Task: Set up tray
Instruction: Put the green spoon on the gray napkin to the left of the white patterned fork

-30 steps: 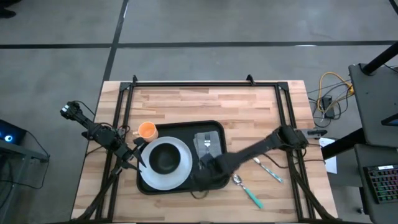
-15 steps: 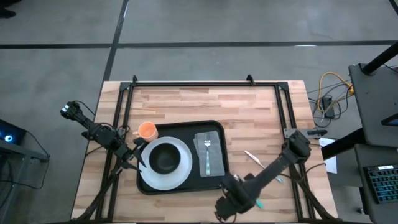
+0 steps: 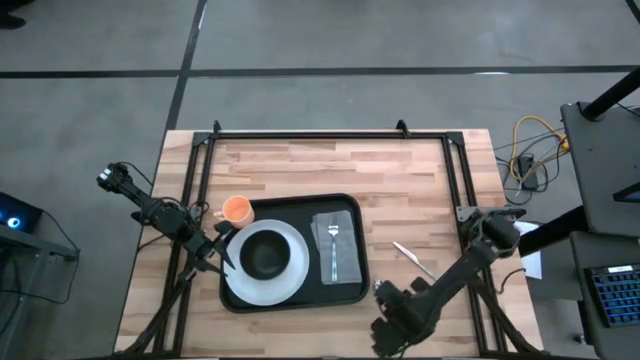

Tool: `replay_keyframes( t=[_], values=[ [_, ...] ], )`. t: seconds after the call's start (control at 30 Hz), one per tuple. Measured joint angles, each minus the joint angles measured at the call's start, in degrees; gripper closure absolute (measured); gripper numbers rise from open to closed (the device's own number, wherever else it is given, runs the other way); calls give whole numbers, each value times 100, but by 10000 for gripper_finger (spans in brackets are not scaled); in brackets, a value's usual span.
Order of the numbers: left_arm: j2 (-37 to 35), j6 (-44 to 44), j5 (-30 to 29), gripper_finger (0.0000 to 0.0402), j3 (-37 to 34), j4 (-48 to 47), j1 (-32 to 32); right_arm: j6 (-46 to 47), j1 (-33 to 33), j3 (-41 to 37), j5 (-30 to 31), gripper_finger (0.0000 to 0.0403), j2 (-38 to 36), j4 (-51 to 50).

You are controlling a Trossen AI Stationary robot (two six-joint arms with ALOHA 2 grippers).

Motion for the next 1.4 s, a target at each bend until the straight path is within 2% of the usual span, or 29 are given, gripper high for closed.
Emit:
replay_keyframes(
  t=[0.23,0.4,0.67,0.83,1.13,1.4],
  values=[
    [-3,0,1,306,-1,1,1,441,32,-2005,256,314,-1445,2164],
    [-2,0,1,306,0,-1,0,542,28,-2685,295,295,-1935,2814],
    [-2,0,0,306,-2,-1,0,431,28,-2875,146,239,-1892,2803],
    [-2,0,1,306,-1,0,2,281,30,-2666,-92,220,-1637,2808],
    [-2,0,-1,306,0,-1,2,-245,32,-2272,-361,235,-910,2560],
    [-2,0,-1,306,-2,-1,0,-156,32,-2395,-354,255,-920,2716]
  ],
)
